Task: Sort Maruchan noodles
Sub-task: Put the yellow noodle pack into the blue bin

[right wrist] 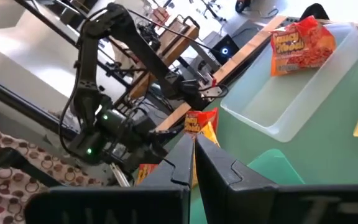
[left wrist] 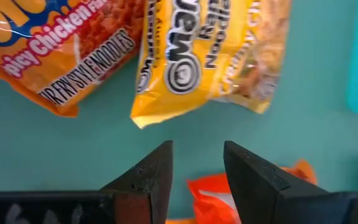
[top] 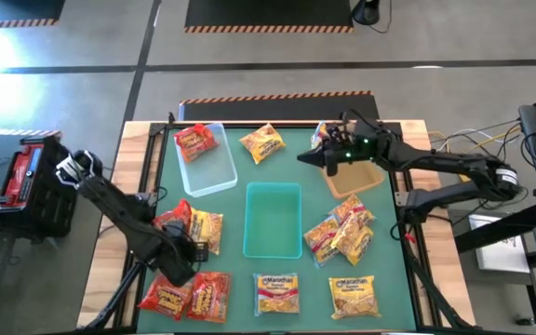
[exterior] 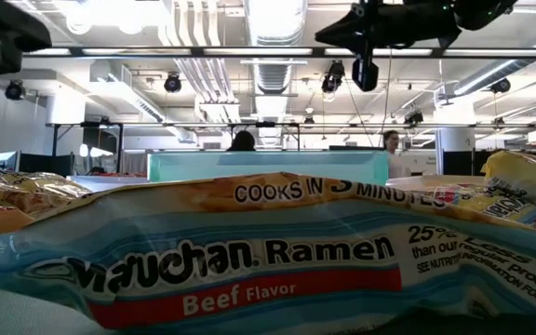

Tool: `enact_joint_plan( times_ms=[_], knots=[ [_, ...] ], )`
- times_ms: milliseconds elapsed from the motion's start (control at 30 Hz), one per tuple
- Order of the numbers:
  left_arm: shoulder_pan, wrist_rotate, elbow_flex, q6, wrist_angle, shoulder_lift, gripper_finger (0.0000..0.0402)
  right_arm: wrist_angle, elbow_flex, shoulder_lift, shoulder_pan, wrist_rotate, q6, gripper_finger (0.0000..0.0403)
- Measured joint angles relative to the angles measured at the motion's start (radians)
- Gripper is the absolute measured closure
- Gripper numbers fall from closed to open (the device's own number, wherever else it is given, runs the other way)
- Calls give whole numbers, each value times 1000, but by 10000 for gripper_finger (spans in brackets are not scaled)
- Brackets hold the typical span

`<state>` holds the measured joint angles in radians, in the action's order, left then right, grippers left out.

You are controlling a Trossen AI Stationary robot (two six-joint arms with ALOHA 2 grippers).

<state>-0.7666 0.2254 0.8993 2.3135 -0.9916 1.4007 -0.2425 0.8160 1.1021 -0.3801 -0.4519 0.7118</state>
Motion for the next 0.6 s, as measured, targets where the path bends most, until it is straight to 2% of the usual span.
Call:
enact_joint_plan(
  times_ms=[167,333,600],
  knots=[
    [30,10,-24,0,2,44,288,9,50,77,21,-2,1,394],
    [73,86,-75,-19,63,49,303,7,118,154,53,-33,-3,394],
    [138,215,-169,-133,321,49,322,30,235,255,99,-50,-23,394]
  ],
)
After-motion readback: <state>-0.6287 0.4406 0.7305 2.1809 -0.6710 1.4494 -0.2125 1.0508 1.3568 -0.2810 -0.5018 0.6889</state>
